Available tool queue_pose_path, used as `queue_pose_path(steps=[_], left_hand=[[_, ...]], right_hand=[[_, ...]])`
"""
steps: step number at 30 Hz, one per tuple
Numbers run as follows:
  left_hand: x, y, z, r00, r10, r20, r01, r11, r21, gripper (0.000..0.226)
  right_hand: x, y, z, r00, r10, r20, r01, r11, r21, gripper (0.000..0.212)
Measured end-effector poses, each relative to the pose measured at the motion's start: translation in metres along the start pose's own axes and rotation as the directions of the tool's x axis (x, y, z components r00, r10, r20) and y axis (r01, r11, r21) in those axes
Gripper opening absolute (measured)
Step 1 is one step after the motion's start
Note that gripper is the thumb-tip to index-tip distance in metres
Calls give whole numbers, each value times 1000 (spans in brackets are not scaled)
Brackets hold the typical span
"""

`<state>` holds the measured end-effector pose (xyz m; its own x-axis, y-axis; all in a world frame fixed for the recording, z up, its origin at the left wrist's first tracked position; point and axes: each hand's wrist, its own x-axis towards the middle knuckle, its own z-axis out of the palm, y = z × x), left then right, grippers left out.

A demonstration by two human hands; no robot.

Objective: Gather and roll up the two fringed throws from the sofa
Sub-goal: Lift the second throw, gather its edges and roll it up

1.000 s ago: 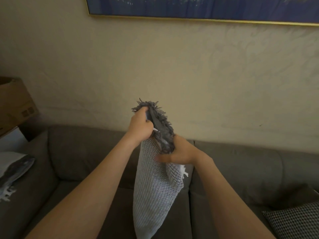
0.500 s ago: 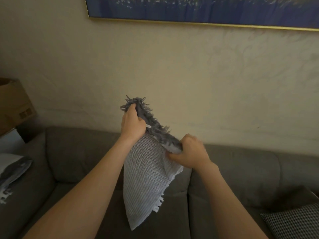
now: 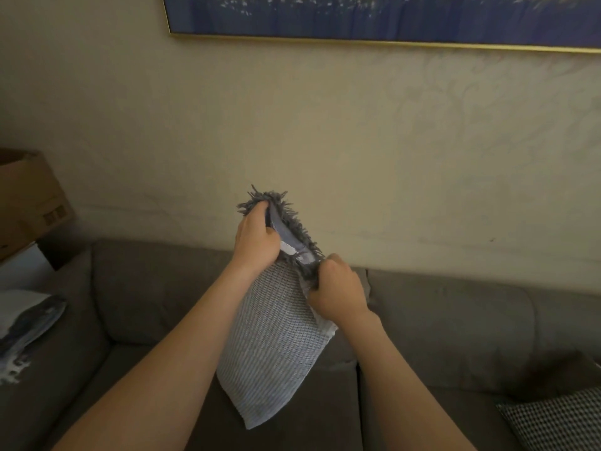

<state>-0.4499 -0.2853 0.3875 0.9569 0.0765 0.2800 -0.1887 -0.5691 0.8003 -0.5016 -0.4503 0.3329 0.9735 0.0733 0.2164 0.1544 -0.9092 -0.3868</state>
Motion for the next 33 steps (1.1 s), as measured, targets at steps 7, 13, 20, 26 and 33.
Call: queue_pose_path(steps=[7,13,20,26,33], left_hand=[[-1,6,-6,996,51,68,-54,998,41,57],[0,8,-10,992,72,108,-77,996,46,52],[-2,9,-8,995,56,79,-60,996,59,54],[1,0,-9,999,-27,-34,28,999,30,56],[-3,-1,-6,993,-60,-97,62,998,19,54]], right_hand=[[22,17,-2,997,46,60,-56,984,169,23],[34,27,-10,961,-133,243,19,906,422,28],[29,23,-8,927,-97,361,-87,883,460,29],[27,30,-23,941,-18,337,-41,985,168,54],[43,23,-57,999,22,-39,-31,970,-240,14]])
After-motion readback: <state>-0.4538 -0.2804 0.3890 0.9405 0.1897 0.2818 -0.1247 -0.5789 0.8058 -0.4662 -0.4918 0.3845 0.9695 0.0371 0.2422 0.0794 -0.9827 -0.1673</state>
